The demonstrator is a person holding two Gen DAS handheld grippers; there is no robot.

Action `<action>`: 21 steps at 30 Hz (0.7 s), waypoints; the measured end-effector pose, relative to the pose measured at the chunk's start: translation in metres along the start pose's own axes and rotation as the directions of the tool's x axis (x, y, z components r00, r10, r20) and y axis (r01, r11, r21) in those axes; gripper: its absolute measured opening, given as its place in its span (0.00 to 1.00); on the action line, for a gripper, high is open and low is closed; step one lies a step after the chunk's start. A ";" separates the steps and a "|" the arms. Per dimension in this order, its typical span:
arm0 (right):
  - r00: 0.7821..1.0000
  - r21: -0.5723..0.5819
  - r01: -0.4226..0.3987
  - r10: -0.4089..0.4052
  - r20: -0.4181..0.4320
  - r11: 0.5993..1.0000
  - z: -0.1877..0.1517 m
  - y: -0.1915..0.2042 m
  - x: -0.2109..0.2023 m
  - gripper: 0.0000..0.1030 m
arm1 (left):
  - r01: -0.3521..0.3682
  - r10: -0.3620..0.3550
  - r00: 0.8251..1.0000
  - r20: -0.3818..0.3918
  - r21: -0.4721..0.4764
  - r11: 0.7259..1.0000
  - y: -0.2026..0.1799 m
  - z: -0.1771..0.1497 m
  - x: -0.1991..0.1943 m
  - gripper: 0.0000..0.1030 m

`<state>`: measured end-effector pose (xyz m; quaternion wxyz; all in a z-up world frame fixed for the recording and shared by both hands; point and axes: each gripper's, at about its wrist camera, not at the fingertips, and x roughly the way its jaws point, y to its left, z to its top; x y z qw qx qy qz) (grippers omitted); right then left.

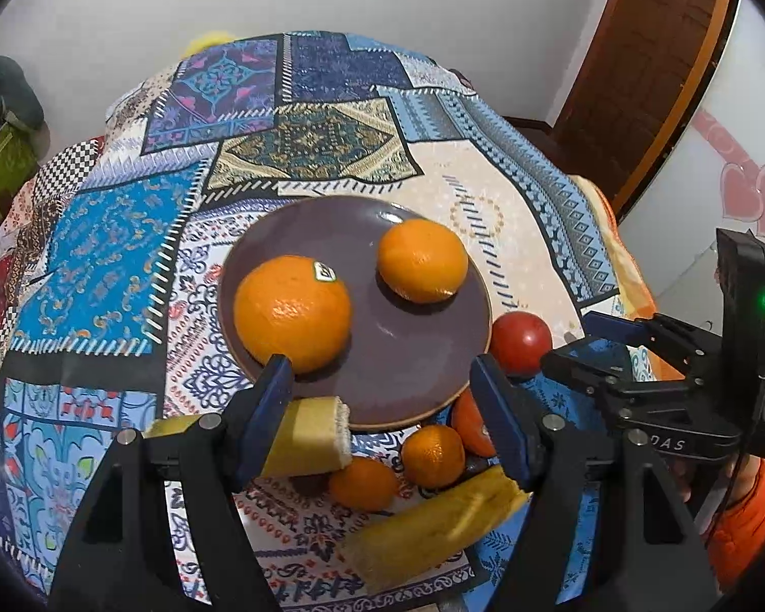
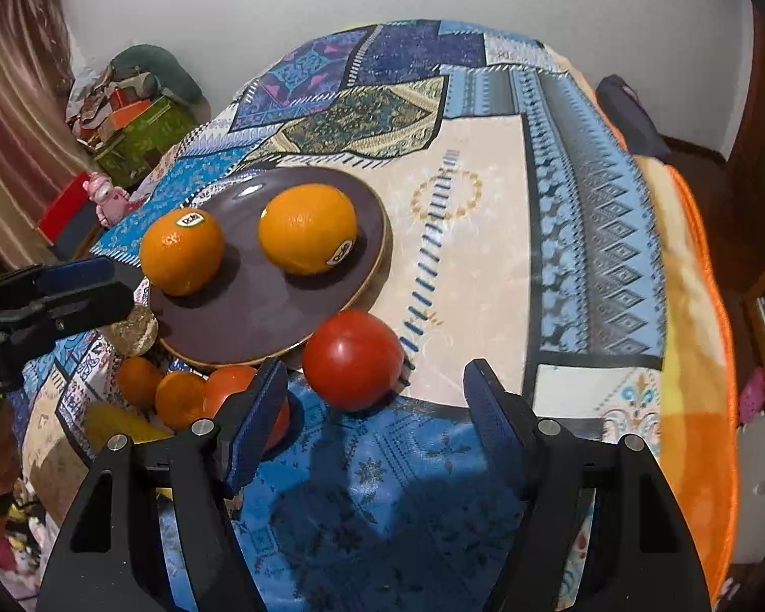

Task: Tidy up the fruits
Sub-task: 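Grasp the red tomato beside the plate with the right tool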

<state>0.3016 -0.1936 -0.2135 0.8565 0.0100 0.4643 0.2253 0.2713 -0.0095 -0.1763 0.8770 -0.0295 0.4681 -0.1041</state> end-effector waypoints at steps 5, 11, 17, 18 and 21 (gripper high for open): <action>1.000 -0.003 -0.006 0.006 -0.021 1.000 0.002 0.003 0.014 0.60 | -0.002 0.002 1.000 -0.011 -0.004 1.000 -0.001 0.002 0.012 0.69; 0.998 0.002 -0.028 0.028 -0.051 1.000 -0.004 0.004 0.026 0.50 | 0.008 -0.008 1.000 -0.025 0.001 1.000 -0.003 0.003 0.025 0.69; 0.999 -0.027 -0.011 0.010 -0.041 1.000 -0.007 0.007 0.022 0.46 | 0.027 -0.027 0.999 -0.033 0.019 0.999 -0.011 0.000 0.028 0.69; 0.999 -0.023 -0.007 0.006 -0.038 1.000 -0.007 0.006 0.021 0.46 | 0.029 -0.028 0.999 -0.034 0.021 0.999 -0.013 0.000 0.028 0.69; 1.000 0.004 -0.003 0.003 -0.024 1.000 -0.009 -0.001 0.011 0.46 | 0.035 -0.034 0.999 -0.031 0.027 0.999 -0.020 -0.001 0.024 0.69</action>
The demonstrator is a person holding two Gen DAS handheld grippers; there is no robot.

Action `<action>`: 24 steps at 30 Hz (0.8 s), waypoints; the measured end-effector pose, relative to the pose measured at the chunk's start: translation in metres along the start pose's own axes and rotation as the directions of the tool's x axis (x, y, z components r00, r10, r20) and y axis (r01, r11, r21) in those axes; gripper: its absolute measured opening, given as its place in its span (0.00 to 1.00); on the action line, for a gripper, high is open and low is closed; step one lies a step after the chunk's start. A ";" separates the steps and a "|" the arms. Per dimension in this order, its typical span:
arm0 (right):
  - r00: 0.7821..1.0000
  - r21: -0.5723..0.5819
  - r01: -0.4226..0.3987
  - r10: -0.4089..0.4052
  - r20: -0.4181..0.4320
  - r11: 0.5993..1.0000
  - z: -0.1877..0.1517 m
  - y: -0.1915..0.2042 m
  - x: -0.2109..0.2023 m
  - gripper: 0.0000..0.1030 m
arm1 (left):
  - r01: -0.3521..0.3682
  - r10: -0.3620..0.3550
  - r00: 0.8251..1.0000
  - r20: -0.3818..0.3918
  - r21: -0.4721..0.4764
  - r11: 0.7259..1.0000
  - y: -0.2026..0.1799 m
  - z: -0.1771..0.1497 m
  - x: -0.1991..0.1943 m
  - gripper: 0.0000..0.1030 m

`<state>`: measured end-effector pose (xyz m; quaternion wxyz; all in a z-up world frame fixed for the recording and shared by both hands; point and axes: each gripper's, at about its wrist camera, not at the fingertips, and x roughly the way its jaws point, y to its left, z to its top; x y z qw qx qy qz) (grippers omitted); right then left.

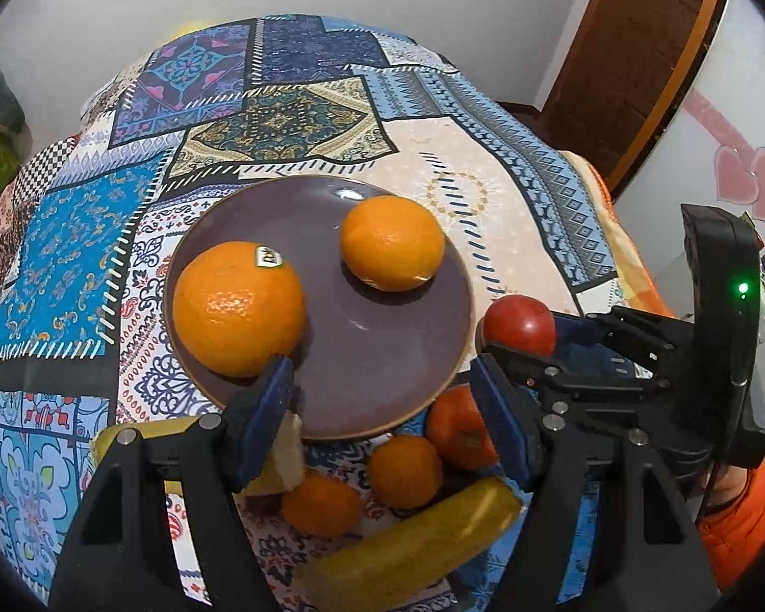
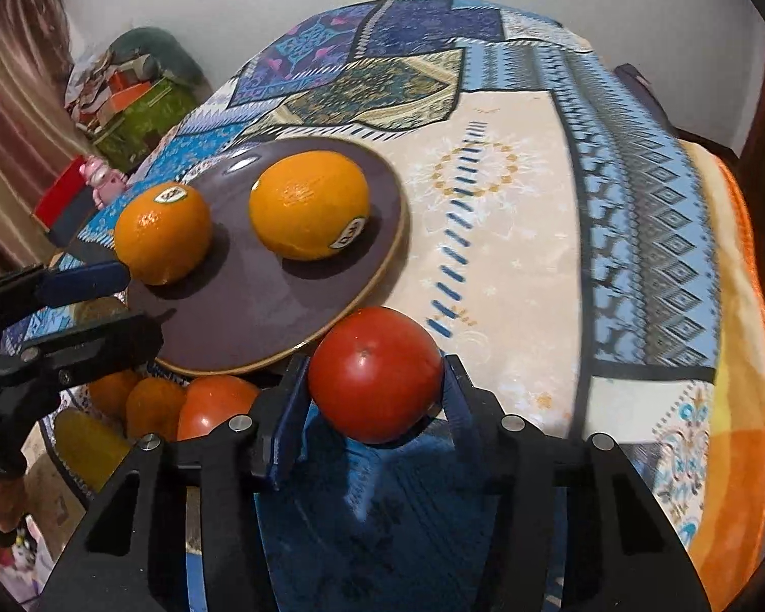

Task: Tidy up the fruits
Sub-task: 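Grasp the red tomato beside the plate with the right tool, then grasp a second red tomato with the left tool while the right tool holds its tomato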

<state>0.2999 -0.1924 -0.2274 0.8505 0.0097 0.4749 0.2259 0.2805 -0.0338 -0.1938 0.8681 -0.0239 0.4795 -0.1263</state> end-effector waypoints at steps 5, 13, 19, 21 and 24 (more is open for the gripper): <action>0.999 0.027 0.021 -0.021 0.032 0.999 -0.009 -0.014 -0.029 0.46 | 0.034 -0.034 0.999 -0.009 0.009 0.999 -0.015 -0.004 -0.001 0.69; 0.997 0.063 0.018 -0.023 0.077 0.998 -0.017 -0.025 -0.059 0.46 | 0.046 -0.044 0.998 -0.052 0.038 0.998 -0.044 -0.014 0.011 0.69; 0.996 0.064 0.004 -0.010 0.085 0.998 -0.015 -0.024 -0.061 0.46 | -0.001 0.003 0.998 -0.067 0.036 0.999 -0.047 -0.020 0.021 0.69; 0.996 0.063 -0.002 -0.003 0.089 0.998 -0.014 -0.024 -0.061 0.46 | -0.003 0.007 0.998 -0.067 0.057 0.998 -0.051 -0.021 0.021 0.69; 0.996 0.064 -0.012 0.006 0.092 0.998 -0.015 -0.023 -0.062 0.46 | 0.038 -0.033 0.996 -0.083 0.071 0.997 -0.055 -0.022 0.021 0.68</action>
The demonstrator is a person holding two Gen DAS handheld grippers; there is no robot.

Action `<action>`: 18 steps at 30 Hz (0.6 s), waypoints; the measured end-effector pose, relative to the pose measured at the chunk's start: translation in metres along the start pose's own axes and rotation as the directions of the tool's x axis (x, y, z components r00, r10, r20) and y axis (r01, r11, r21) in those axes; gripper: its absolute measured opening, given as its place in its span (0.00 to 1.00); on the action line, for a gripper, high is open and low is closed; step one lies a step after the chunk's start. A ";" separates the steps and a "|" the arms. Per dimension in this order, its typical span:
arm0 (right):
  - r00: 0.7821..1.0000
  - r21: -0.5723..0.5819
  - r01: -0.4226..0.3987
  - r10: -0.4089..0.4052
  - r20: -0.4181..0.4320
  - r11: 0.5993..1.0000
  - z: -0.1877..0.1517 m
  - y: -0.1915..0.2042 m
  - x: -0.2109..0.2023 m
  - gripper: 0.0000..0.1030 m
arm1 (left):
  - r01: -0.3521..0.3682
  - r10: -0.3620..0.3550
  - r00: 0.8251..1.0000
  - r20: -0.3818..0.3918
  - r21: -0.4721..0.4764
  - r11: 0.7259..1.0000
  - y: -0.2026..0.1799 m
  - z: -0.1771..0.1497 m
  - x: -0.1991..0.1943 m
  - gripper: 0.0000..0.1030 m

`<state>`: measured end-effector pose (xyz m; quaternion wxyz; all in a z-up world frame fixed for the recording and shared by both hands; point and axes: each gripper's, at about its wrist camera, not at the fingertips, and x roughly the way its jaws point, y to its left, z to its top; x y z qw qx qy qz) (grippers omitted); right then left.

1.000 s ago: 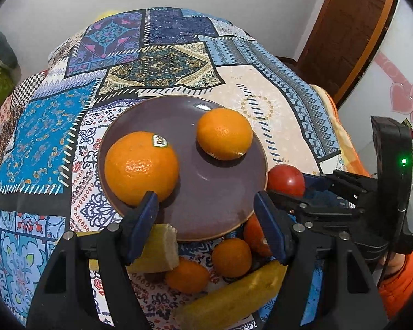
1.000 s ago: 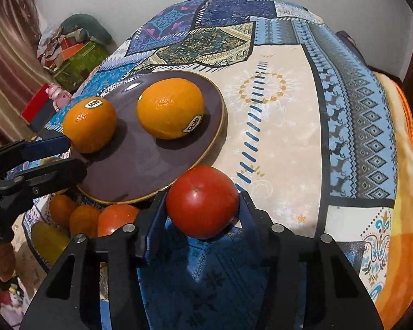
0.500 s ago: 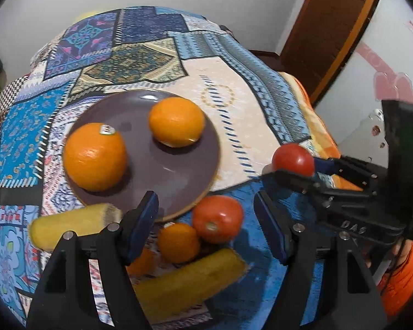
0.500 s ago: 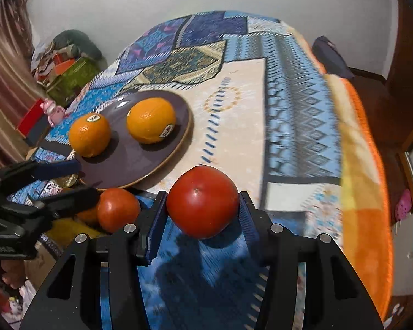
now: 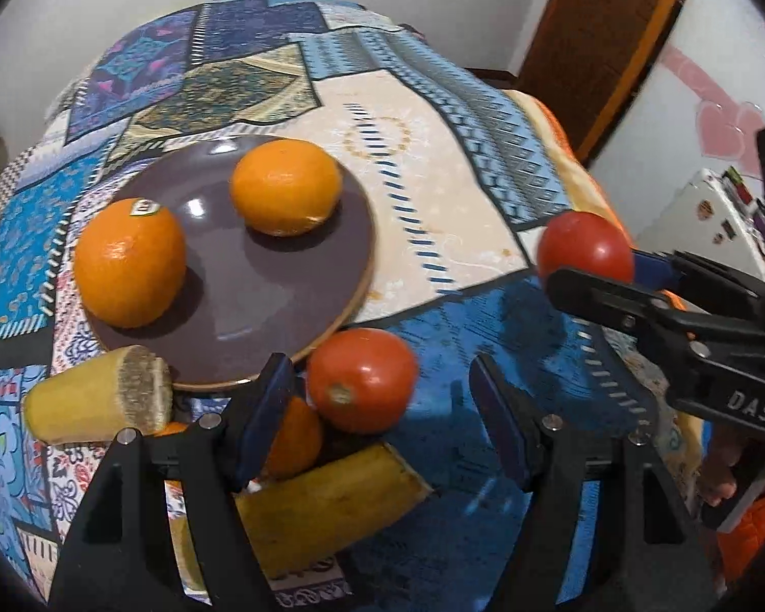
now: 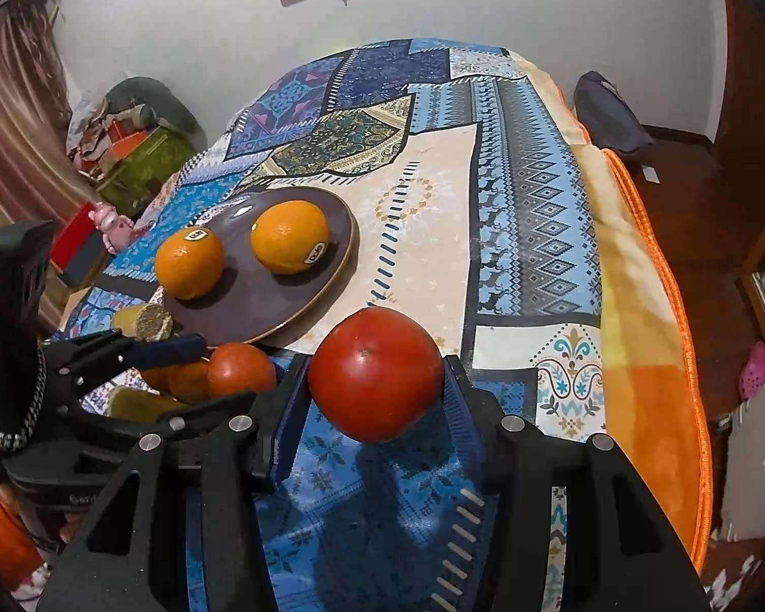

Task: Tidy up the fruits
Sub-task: 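Grasp a second red tomato with the left tool while the right tool holds its tomato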

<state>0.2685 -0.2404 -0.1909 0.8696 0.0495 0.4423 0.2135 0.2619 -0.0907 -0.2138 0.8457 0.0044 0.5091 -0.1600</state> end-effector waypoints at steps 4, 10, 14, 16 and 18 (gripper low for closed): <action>1.000 -0.004 -0.007 0.007 0.004 1.000 0.000 0.000 -0.001 0.46 | 0.016 -0.016 1.000 -0.012 -0.007 1.000 -0.001 -0.001 0.000 0.66; 1.000 0.009 -0.018 0.018 0.000 1.000 -0.002 -0.001 0.001 0.46 | -0.066 0.067 0.998 -0.011 0.041 0.997 -0.010 0.000 0.009 0.64; 1.000 0.007 -0.018 0.018 0.003 1.000 -0.002 0.000 -0.001 0.46 | -0.141 0.140 0.990 0.008 0.067 0.988 -0.013 -0.001 0.016 0.51; 1.000 0.008 -0.017 0.017 0.007 1.000 -0.002 -0.001 -0.003 0.46 | -0.168 0.167 0.986 0.017 0.085 0.982 -0.014 -0.004 0.015 0.48; 1.000 0.010 -0.016 0.016 0.009 1.000 -0.001 -0.001 -0.003 0.46 | -0.156 0.156 0.988 0.016 0.083 0.984 -0.012 -0.006 0.013 0.48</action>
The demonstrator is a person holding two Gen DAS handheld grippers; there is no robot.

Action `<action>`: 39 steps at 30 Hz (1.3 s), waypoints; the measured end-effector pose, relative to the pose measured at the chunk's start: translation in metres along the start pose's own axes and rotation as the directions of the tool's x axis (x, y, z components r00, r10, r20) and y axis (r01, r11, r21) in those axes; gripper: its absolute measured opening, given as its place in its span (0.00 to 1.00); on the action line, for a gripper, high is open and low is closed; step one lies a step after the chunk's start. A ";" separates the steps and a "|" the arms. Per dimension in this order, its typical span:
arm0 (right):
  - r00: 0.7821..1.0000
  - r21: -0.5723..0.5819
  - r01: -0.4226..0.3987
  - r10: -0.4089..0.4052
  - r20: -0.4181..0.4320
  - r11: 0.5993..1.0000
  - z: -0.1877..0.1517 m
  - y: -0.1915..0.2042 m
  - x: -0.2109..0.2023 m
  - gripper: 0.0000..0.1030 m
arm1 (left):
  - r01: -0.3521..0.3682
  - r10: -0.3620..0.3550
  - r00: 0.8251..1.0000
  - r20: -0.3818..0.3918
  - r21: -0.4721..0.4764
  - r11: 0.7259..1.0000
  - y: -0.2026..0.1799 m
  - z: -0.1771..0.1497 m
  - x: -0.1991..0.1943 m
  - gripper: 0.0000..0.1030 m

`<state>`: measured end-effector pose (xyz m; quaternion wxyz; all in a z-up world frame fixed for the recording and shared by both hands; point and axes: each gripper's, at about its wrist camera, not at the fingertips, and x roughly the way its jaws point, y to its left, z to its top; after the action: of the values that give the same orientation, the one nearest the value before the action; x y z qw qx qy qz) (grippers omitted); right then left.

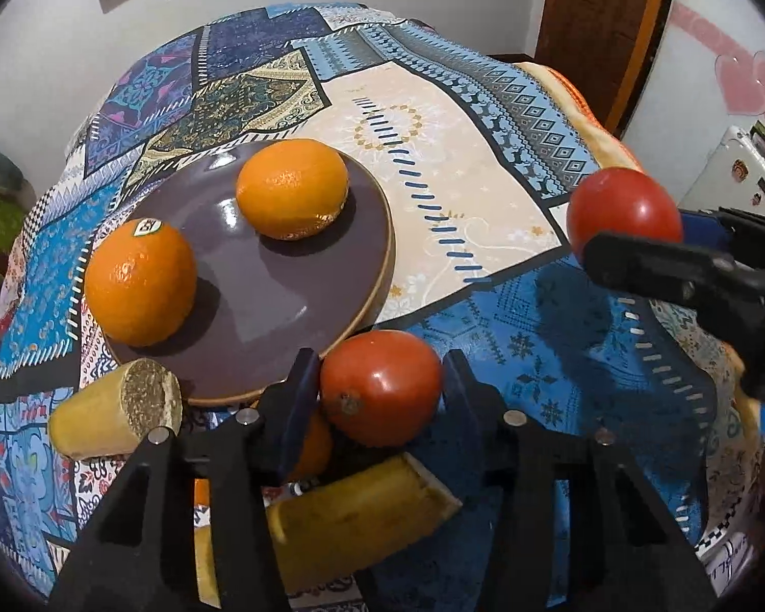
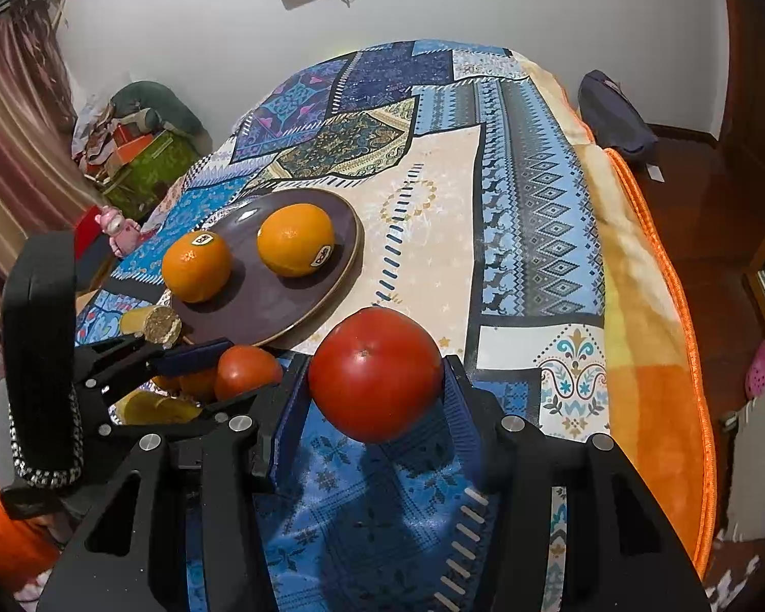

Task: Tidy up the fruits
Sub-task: 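Grasp a second red tomato with the left tool while the right tool holds its tomato, then lower both tomatoes onto the plate beside the oranges and open both tools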

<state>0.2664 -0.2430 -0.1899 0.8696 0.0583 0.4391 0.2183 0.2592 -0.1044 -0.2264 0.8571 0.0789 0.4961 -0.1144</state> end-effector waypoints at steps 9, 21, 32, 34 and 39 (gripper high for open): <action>1.000 -0.010 0.001 -0.001 0.003 1.000 0.003 0.005 0.000 0.46 | 0.085 -0.083 0.996 0.041 -0.052 0.995 0.009 0.002 -0.027 0.47; 0.999 -0.046 -0.036 0.037 0.009 0.998 0.020 0.032 0.017 0.46 | 0.054 -0.035 0.987 0.157 -0.115 0.992 0.059 0.025 -0.072 0.47; 0.997 -0.165 -0.052 0.060 0.043 0.985 0.062 0.075 0.041 0.46 | -0.029 0.072 0.975 0.211 -0.201 0.979 0.132 0.042 -0.088 0.47; 0.997 -0.179 -0.052 0.061 0.044 0.983 0.070 0.082 0.049 0.46 | -0.028 0.074 0.975 0.211 -0.212 0.977 0.142 0.046 -0.086 0.47; 0.997 -0.202 -0.052 0.061 0.037 0.978 0.085 0.096 0.070 0.46 | -0.043 0.090 0.974 0.209 -0.219 0.975 0.161 0.057 -0.075 0.47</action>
<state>0.3381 -0.1188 -0.1611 0.8736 -0.0125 0.3943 0.2848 0.3148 0.0455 -0.1291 0.9131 -0.0100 0.4057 -0.0395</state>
